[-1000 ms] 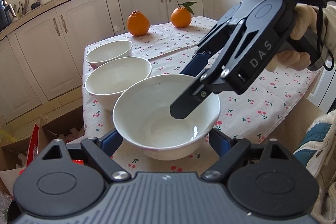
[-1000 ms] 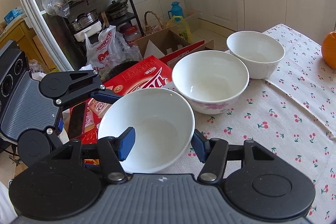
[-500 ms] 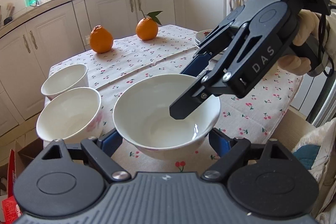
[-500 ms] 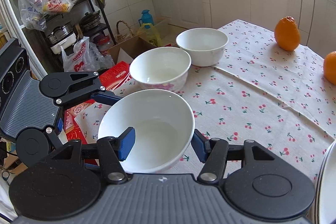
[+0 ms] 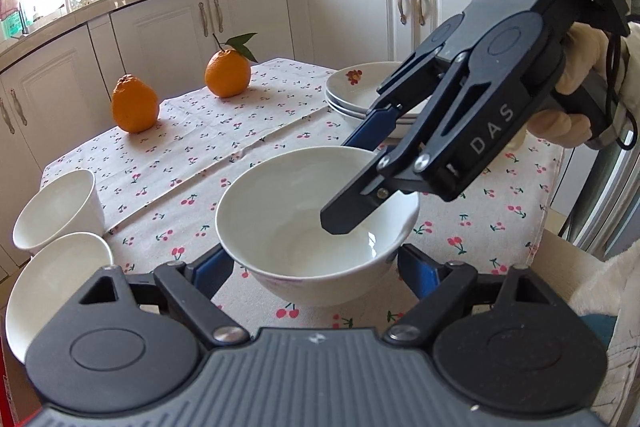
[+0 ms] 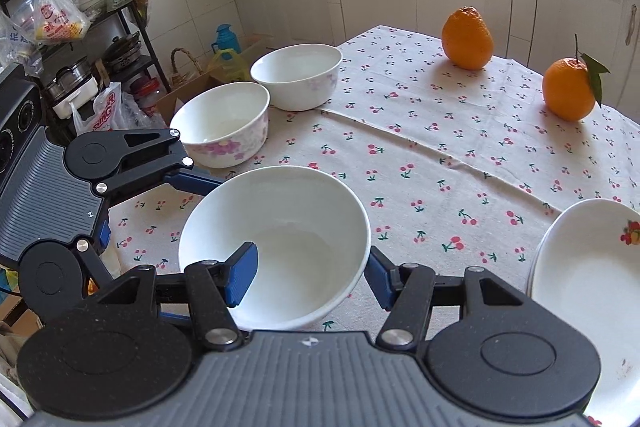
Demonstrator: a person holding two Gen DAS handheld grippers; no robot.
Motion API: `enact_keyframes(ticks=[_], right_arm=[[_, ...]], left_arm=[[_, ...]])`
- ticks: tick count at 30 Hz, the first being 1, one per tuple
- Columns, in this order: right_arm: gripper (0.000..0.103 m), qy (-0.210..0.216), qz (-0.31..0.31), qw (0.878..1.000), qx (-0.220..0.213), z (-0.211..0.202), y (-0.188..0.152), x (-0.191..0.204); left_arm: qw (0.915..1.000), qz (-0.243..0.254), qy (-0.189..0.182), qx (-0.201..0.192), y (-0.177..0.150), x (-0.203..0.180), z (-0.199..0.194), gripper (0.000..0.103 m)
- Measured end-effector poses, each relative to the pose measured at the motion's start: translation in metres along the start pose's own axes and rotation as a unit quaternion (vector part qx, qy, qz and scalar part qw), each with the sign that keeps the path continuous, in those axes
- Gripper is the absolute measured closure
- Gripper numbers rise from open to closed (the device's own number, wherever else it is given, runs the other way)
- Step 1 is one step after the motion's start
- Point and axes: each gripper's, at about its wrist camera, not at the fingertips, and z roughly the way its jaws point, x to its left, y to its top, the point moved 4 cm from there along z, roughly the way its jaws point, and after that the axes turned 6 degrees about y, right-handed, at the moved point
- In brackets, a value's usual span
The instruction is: Organize plates and bowls
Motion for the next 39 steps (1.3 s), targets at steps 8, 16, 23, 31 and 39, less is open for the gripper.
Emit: enact_keyframes(ticks=[8, 16, 23, 31, 39], right_arm=[[0.039, -0.011, 0.008, 1.0, -0.002, 0.001, -0.002, -0.012], [0.038, -0.014, 0.009, 1.0, 0.004, 0.004, -0.005, -0.014], [0.0, -0.017, -0.001, 1.0, -0.019, -0.001, -0.005, -0.01], [0.0, -0.051, -0.012, 0.998, -0.02, -0.003, 0.003, -0.004], [0.0, -0.085, -0.078, 0.993, -0.023, -0.001, 0.019, 0.024]], left_arm=[[1.0, 0.001, -0.007, 0.001, 0.004, -0.002, 0.012, 0.014], [0.9999, -0.006, -0.013, 0.008, 0.002, -0.003, 0.019, 0.014], [0.9999, 0.008, -0.01, 0.009, -0.002, -0.005, 0.018, 0.011], [0.9999, -0.007, 0.01, 0.012, -0.012, 0.002, 0.003, 0.005], [0.9982, -0.034, 0.049, 0.004, -0.024, 0.02, -0.024, 0.004]])
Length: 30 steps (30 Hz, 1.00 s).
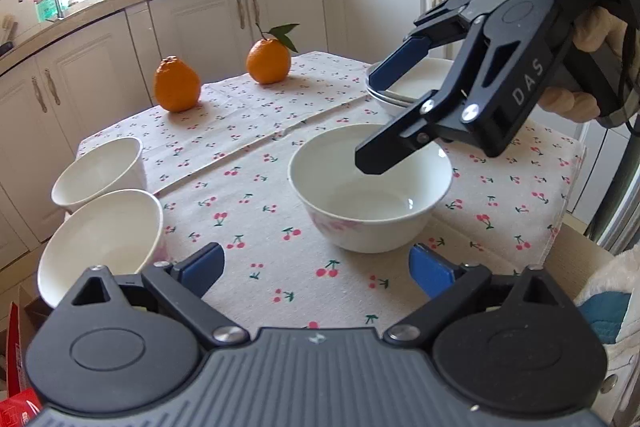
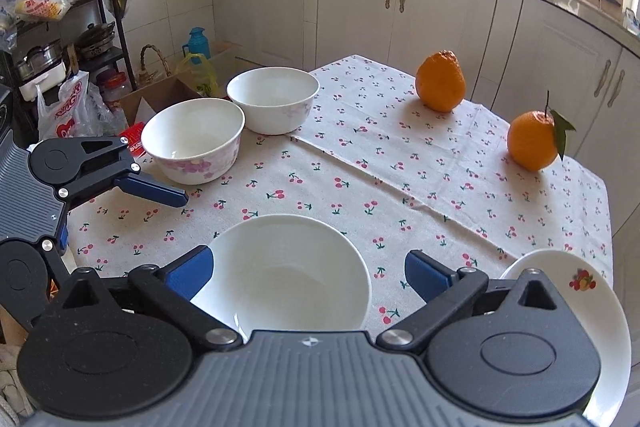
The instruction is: Organize plates and bowls
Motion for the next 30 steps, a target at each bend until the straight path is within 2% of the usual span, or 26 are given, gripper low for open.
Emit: enact_keyframes(ticks=[8, 12, 21, 26, 30], right_arm=[[0.0, 0.02, -0.044, 0.999, -0.011, 0.013, 0.026, 0.028], [0.0, 0.041, -0.052, 0.998, -0.014, 0.026, 0.042, 0.042], [0.0, 0.081, -0.048, 0.996, 0.001, 0.062, 0.074, 0.058], [0.0, 0.098, -0.036, 0.994, 0.013, 0.083, 0.085, 0.059], [0.001, 0.107, -0.017, 0.994, 0.028, 0.102, 0.092, 0.053]], left_arm=[[0.9973, -0.043, 0.059, 0.001, -0.016, 0.039, -0.015, 0.004], [0.9945, -0.066, 0.081, 0.007, -0.026, 0.058, -0.017, 0.004], [0.9882, -0.084, 0.128, -0.007, -0.036, 0.09, -0.019, 0.004], [0.9851, -0.108, 0.133, -0.014, -0.037, 0.11, -0.013, 0.004], [0.9857, -0.108, 0.128, -0.02, -0.035, 0.116, -0.006, 0.005]])
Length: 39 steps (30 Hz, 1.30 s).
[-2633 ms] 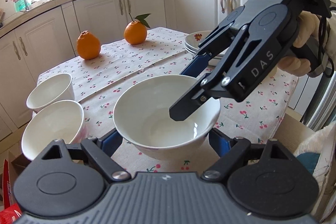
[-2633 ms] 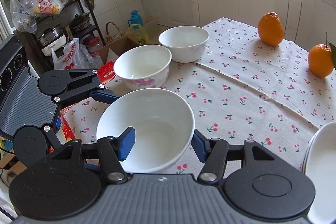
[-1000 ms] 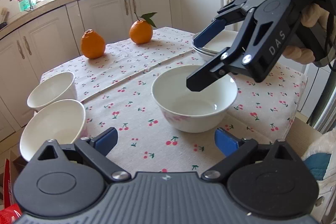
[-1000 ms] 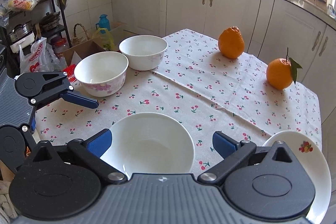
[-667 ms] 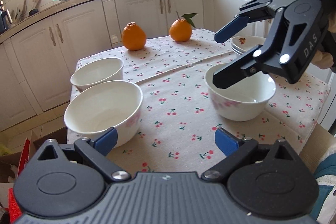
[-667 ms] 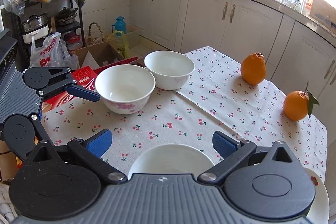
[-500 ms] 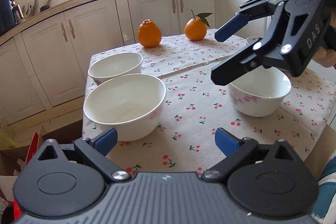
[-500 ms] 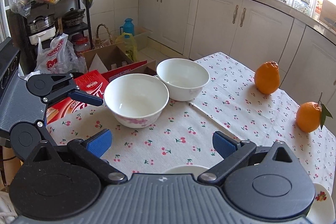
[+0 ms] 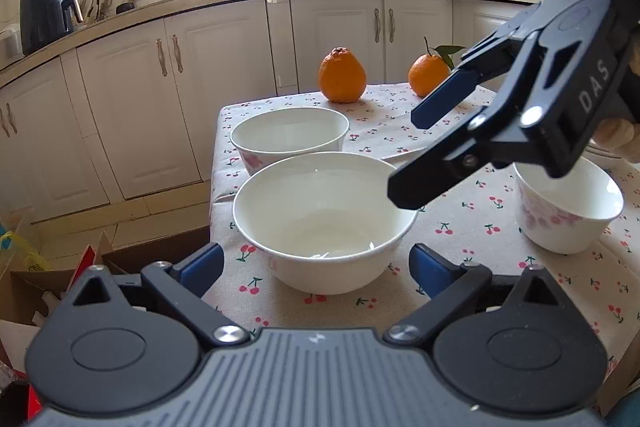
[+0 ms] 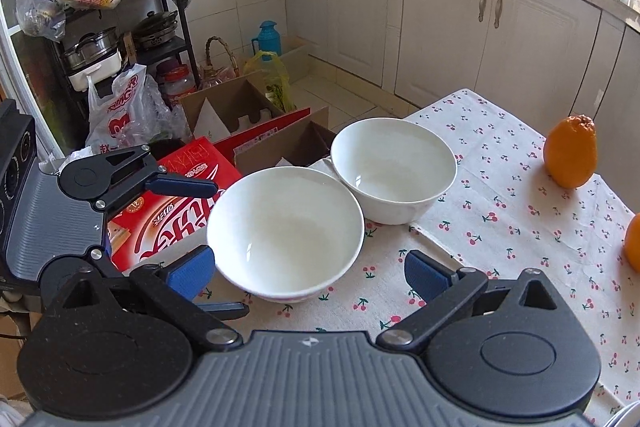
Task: Organize plates and bowls
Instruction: 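Grasp the rim of another white bowl with the right gripper, then carry the held bowl and lower it into the placed bowl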
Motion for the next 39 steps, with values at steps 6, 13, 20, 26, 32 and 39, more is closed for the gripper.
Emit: enact_keyframes(ticks=[6, 13, 20, 26, 32, 39], right_arm=[[0.012, 0.016, 0.016, 1.0, 0.019, 0.02, 0.009, -0.009], [0.022, 0.027, 0.025, 0.999, 0.033, 0.039, 0.016, -0.015], [0.032, 0.037, 0.039, 0.997, 0.045, 0.049, 0.017, -0.023], [0.036, 0.046, 0.041, 0.997, 0.047, 0.049, 0.017, -0.023], [0.036, 0.05, 0.039, 0.997, 0.048, 0.048, 0.017, -0.021], [0.036, 0.052, 0.04, 0.997, 0.045, 0.037, 0.013, -0.02]], left_arm=[[0.9999, -0.005, -0.01, -0.004, 0.002, 0.002, 0.008, 0.007], [0.9997, -0.003, -0.023, -0.006, 0.002, 0.001, 0.009, 0.009], [0.9995, -0.001, -0.031, -0.006, 0.002, 0.001, 0.011, 0.011], [0.9994, -0.001, -0.033, -0.006, 0.002, 0.002, 0.012, 0.011], [0.9994, 0.0, -0.035, -0.004, 0.003, 0.001, 0.012, 0.011], [0.9992, 0.006, -0.038, -0.003, 0.008, -0.002, 0.007, 0.012]])
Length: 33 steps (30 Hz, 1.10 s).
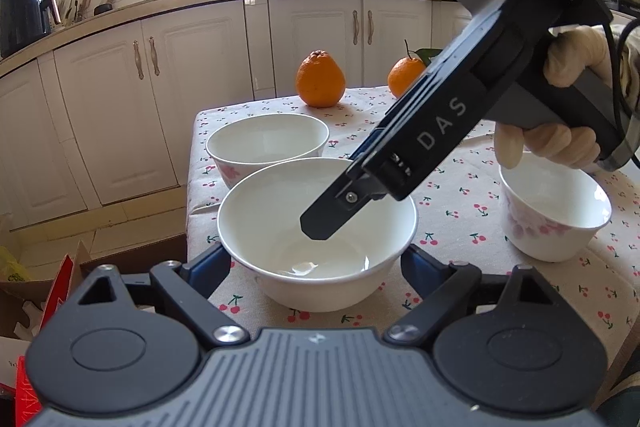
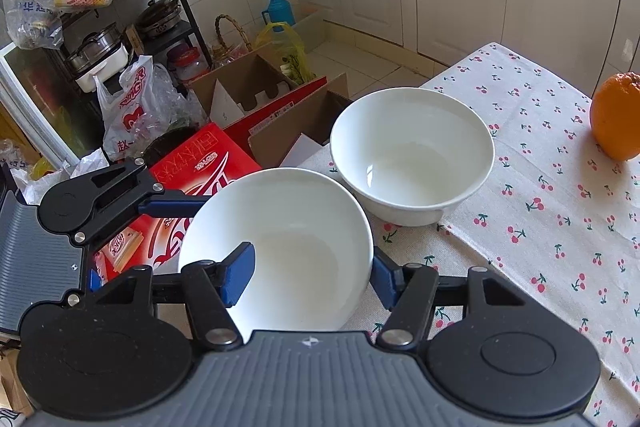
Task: Organize plates and bowls
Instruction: 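Carry the held bowl and lower it into the placed bowl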
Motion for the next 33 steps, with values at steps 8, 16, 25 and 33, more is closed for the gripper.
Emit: enact_keyframes(ticks=[8, 16, 25, 33], right_arm=[[0.037, 0.005, 0.0, 1.0, -0.008, -0.021, -0.009, 0.009], [0.036, 0.008, 0.004, 1.0, -0.007, -0.043, -0.023, 0.018], [0.036, 0.007, 0.0, 1.0, -0.02, -0.073, -0.042, 0.028], [0.036, -0.005, 0.011, 0.999, -0.03, -0.1, -0.064, 0.023]], left_arm=[[1.0, 0.006, -0.003, 0.002, 0.007, -0.013, -0.017, 0.012], [0.9998, 0.021, -0.006, 0.001, 0.014, -0.03, -0.039, 0.012], [0.9992, 0.039, -0.01, 0.003, 0.022, -0.055, -0.057, 0.012], [0.9982, 0.051, -0.03, 0.002, 0.031, -0.08, -0.063, 0.012]])
